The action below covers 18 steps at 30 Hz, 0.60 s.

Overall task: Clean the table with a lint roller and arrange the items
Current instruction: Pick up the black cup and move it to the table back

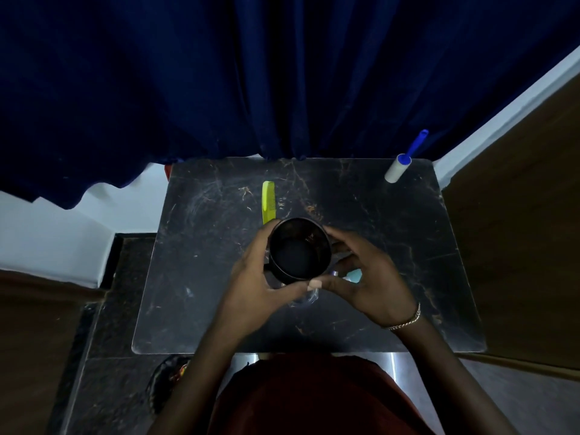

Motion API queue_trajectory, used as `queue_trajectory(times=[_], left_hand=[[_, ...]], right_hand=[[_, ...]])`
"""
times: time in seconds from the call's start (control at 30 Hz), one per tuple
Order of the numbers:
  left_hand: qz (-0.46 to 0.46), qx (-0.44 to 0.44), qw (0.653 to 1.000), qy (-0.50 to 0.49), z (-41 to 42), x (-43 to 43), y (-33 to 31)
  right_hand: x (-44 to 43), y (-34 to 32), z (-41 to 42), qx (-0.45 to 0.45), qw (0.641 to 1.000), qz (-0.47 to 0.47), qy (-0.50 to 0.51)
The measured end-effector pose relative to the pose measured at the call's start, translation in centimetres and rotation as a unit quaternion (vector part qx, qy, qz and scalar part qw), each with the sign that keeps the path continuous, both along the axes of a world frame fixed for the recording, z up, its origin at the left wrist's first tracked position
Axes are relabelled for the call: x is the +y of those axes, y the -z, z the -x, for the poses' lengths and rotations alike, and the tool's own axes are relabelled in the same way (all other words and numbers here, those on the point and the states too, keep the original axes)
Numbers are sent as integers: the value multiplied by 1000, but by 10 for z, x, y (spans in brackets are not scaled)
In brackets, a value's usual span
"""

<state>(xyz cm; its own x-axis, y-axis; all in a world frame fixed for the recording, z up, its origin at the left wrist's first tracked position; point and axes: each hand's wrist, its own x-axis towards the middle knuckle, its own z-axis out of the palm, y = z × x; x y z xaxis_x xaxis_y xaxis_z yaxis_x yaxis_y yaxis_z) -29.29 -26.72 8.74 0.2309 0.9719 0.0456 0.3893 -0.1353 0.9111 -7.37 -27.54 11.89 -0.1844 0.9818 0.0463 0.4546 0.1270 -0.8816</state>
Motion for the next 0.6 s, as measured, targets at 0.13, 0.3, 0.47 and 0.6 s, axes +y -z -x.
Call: queue_trajectory(times=[0.13, 0.3, 0.47, 0.6], left_hand=[[-41, -2, 999, -35, 18, -2, -31], [-86, 7, 993, -81, 51, -3, -55], [-96, -3, 987, -132, 91, 1, -59], [-79, -27, 983, -167, 122, 13, -38]], right_hand=[[15, -22, 13, -3, 998, -45, -41], [36, -35, 47, 34, 994, -58, -87], [57, -38, 94, 49, 988, -64, -128], [80, -27, 134, 31, 987, -48, -148]])
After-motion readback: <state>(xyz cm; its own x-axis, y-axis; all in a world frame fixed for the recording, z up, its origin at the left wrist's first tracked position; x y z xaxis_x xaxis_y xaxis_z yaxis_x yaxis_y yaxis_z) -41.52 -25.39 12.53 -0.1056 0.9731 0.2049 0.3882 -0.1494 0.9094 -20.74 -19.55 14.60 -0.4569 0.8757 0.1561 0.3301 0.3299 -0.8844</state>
